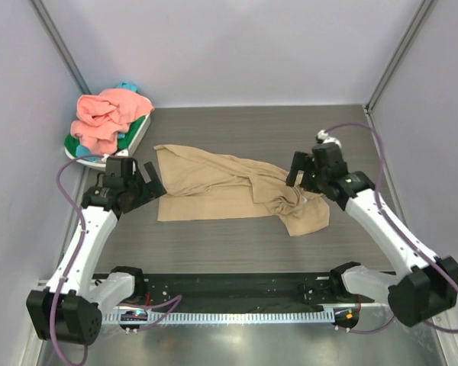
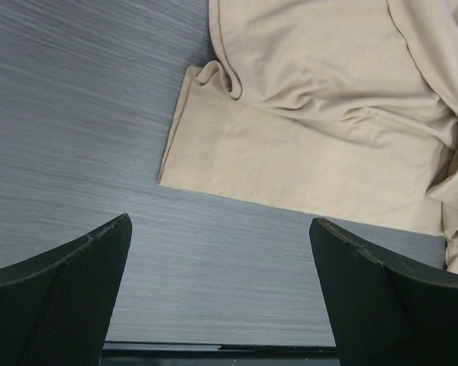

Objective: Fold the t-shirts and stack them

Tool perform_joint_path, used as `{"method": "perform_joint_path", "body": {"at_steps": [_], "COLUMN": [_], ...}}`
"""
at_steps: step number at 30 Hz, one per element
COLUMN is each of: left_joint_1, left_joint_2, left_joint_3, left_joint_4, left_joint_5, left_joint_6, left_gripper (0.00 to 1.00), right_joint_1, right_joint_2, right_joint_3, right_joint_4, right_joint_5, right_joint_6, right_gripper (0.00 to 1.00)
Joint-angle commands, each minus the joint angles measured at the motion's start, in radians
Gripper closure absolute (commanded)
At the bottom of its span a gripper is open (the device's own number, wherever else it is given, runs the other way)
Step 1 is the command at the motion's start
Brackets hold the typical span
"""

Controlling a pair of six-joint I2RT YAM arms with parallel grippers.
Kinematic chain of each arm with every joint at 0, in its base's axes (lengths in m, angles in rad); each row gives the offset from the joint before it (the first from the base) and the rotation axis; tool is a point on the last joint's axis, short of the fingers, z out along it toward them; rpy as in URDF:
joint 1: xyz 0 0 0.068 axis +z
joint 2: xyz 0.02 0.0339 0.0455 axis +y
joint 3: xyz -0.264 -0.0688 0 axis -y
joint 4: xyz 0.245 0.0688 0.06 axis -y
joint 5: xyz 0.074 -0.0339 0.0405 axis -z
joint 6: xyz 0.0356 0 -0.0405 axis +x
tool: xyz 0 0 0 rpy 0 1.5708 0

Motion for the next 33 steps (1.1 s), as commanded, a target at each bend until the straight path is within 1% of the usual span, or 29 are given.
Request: {"method": "perform_joint_path", "body": {"at_steps": [1, 3, 6, 14, 24, 26, 27, 30, 31, 33], "left_joint_1": [-0.005, -0.005, -0.007, -0.013, -0.024, -0.028, -0.03, -0.038, -0.038, -0.041], "left_joint_2": [0.041, 0.058, 0.061, 0.015, -0.001, -0.002, -0.001, 0.001, 0.002, 0.001], "left_joint_3": [-0.005, -0.012, -0.038, -0.052, -0.077, -0.083, -0.084, -0.09, -0.092, -0.092], "left_joint_4": [0.108, 0.122, 0.14, 0.14, 0.149, 0.154, 0.157, 0.163, 0.163, 0.163], "left_joint_5": [0.043, 0.043, 0.04, 0.046, 0.048, 0.046, 0.043, 0.04, 0.034, 0.031], "left_joint_6": [-0.022, -0.017, -0.019, -0.017, -0.034, -0.039, -0.04, -0.044, -0.044, -0.045], "left_gripper": [0.0, 0.0, 0.0, 0.0, 0.0, 0.0, 0.0, 0.0, 0.0, 0.0], "right_joint_1": [0.069, 0.13, 0.16, 0.16, 0.16, 0.161, 0.164, 0.17, 0.173, 0.175], "right_joint_2": [0.041, 0.061, 0.101, 0.173, 0.259, 0.276, 0.283, 0.305, 0.311, 0.316], "right_joint_3": [-0.06, -0.077, -0.108, -0.111, -0.064, -0.054, -0.048, -0.047, -0.048, -0.053], "right_joint_4": [0.06, 0.068, 0.098, 0.115, 0.132, 0.134, 0.134, 0.131, 0.132, 0.134], "right_joint_5": [-0.117, -0.092, -0.069, 0.02, 0.055, 0.055, 0.055, 0.06, 0.064, 0.073], "right_joint_6": [0.038, 0.051, 0.06, 0.029, -0.031, -0.041, -0.051, -0.057, -0.057, -0.058], "right_gripper": [0.07, 0.08, 0.1, 0.13, 0.14, 0.16, 0.17, 0.31, 0.42, 0.52]}}
